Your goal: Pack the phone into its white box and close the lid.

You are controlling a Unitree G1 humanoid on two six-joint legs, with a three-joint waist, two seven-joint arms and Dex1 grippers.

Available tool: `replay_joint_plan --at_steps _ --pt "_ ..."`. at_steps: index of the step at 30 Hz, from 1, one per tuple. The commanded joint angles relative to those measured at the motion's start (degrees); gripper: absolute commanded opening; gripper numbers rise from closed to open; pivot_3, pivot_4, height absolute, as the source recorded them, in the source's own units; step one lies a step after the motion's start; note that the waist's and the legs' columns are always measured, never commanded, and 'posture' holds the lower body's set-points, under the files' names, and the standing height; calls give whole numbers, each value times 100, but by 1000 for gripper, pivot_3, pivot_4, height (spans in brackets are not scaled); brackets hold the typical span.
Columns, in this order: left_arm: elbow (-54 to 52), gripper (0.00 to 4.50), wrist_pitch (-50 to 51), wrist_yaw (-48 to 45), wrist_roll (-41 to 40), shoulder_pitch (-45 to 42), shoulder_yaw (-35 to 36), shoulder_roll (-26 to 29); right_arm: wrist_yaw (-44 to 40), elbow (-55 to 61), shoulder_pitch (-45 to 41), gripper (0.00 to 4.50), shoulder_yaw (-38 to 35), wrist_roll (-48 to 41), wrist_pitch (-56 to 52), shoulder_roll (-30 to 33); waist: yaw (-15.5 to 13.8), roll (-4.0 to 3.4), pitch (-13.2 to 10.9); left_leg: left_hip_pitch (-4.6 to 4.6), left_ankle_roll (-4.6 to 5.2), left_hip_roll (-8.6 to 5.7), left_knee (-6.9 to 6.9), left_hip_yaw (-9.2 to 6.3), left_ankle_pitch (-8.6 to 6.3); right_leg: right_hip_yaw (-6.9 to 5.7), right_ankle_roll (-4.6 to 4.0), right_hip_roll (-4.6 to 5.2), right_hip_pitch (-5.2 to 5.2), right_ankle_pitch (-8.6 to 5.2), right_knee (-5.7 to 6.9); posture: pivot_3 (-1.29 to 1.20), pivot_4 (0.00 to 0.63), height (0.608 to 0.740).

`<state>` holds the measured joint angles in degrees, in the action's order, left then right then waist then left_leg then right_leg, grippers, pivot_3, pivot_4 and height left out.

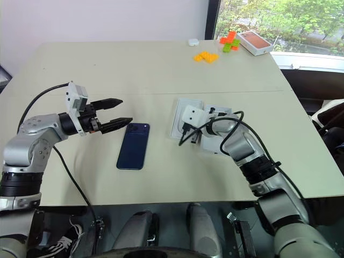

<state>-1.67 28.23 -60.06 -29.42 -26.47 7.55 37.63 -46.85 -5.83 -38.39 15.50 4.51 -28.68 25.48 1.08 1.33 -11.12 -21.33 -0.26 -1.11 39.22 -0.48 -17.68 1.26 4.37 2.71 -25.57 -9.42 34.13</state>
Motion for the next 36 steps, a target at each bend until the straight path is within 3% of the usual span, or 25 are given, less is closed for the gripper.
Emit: replay_joint_plan --at_steps 1,3,7,10,28,31,36 --pt "-130 4500 -53 -89 -88 -4 133 177 -72 350 -368 1349 -711 -670 -428 -60 -6 0 0 0 0 0 0 -1 0 0 0 0 0 0 0 0 150 740" --pt "-122 4500 -53 -108 -90 28 139 216 -211 411 -463 2359 -874 -974 -696 -26 -9 0 0 0 0 -1 0 -1 0 0 0 3 0 0 0 0 150 740" --pt "-130 4500 -62 -114 -91 61 135 248 -1481 1119 -203 4363 -232 -1461 -1615 806 -42 -2 -1 -3 2 -1 -2 -5 -1 -4 -1 4 1 -1 -4 0 150 740" --pt "-112 4500 -94 -84 -69 47 127 236 -1683 1354 -100 4363 278 -1351 -1838 1220 -32 -1 0 -6 7 -5 -2 -6 -4 -8 0 8 2 -2 -10 0 150 740" --pt "-504 4500 -398 -193 150 603 -77 425 -864 816 -236 4363 1007 -593 -1417 862 -35 0 0 -3 7 -2 2 4 -4 0 0 6 0 -2 -9 0 150 740" --pt "-514 4500 -435 -127 165 578 -61 426 -950 793 -210 3593 1101 -518 -1318 907 -24 0 0 -2 7 -2 1 5 -4 0 1 6 -1 -2 -8 0 150 740" --pt "-529 4500 -433 -103 146 545 -63 439 -947 748 -215 1149 1127 -365 -1156 909 -13 1 0 0 7 1 1 5 -4 -1 1 3 -1 -2 -6 0 150 740"
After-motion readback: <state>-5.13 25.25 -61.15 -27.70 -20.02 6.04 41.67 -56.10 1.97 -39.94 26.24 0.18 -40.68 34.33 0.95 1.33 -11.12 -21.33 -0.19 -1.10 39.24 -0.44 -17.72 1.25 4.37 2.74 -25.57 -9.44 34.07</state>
